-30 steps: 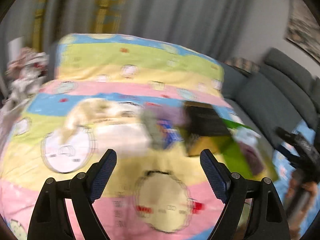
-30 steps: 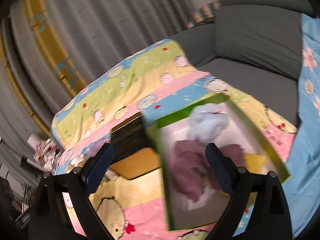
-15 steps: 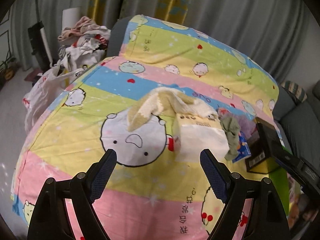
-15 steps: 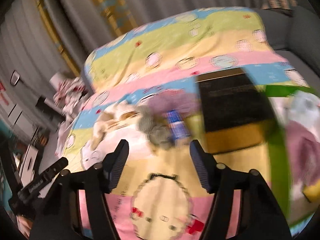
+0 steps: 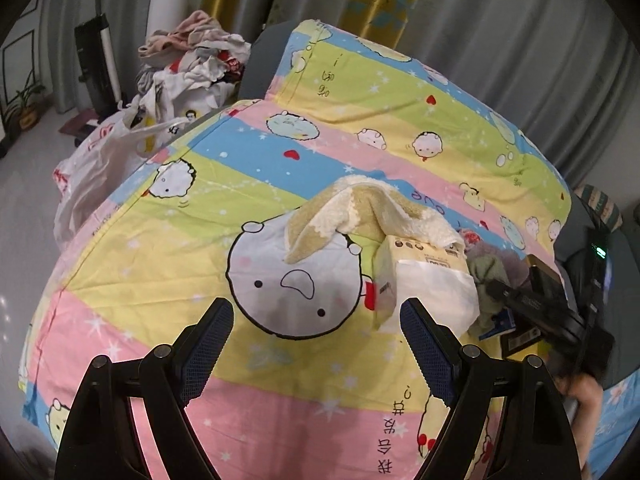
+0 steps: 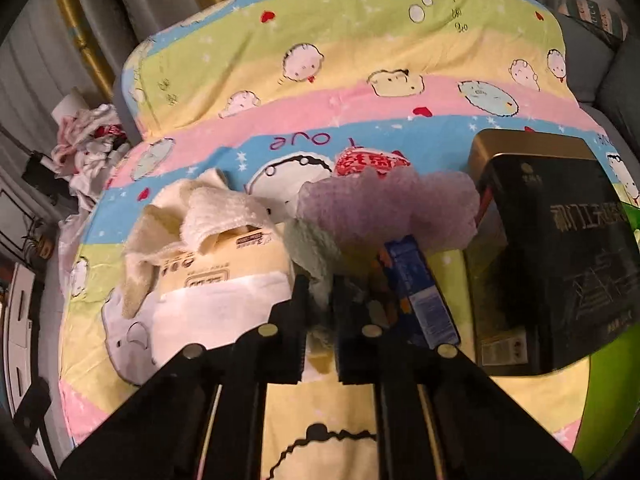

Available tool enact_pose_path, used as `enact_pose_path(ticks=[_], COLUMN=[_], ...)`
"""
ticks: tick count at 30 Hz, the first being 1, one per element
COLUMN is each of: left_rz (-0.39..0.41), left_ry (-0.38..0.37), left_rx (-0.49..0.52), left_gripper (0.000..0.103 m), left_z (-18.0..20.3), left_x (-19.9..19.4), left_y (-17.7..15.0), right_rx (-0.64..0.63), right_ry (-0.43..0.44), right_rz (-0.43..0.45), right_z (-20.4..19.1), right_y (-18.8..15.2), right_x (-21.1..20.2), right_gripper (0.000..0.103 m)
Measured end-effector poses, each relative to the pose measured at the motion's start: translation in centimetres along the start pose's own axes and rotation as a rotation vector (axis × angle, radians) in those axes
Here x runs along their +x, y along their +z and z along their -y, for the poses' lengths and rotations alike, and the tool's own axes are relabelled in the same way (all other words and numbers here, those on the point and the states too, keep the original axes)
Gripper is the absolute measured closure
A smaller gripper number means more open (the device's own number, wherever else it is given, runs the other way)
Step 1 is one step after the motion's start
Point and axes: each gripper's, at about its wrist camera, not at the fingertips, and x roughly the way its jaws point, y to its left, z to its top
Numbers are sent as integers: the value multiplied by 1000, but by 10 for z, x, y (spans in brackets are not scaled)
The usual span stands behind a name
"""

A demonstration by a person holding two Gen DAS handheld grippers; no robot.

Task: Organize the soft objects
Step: 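Grasp the grey-green cloth with the right tool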

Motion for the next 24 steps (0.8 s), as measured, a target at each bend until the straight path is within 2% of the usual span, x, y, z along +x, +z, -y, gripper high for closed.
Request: enact_pose_path(ticks=[5, 7, 11, 14, 16, 18, 21, 22, 23, 24], left_rz=[-5, -22, -33, -39, -51, -75, -127, -144, -157, -181], left_ry=[-30, -29, -23, -36, -32, -20, -42, -54, -61, -76], left_rx=[12, 29, 69, 94, 115, 133, 170, 179, 182, 186], left_gripper=[17, 17, 17, 17, 17, 17, 17, 17, 17, 17], left_z=[6, 11, 21, 28, 33, 38, 50, 54, 57, 61], left_x=[-2, 1, 3, 3, 6, 13, 23, 27, 29, 33], left_y=[-2, -4, -9, -14, -18, -23, -33, -37, -39, -43], right_rx=[-62, -78, -48, -20, 0, 30, 26, 43, 63, 87], right_ry=[105, 187, 408, 483, 464, 375, 174, 116, 104, 110], right_rz=[84, 104, 52, -23, -69, -112, -124, -132, -135, -129], right_z=[-12, -17, -19, -17, -12, -2, 13, 21, 29, 37], right_y=[-21, -30, -59, -78, -86, -92, -91, -89, -87, -85], right_x=[-56, -80, -103, -93, -79, -61, -44, -39, -38, -38], right_gripper=[94, 94, 94, 93, 91, 91, 86, 78, 63, 53])
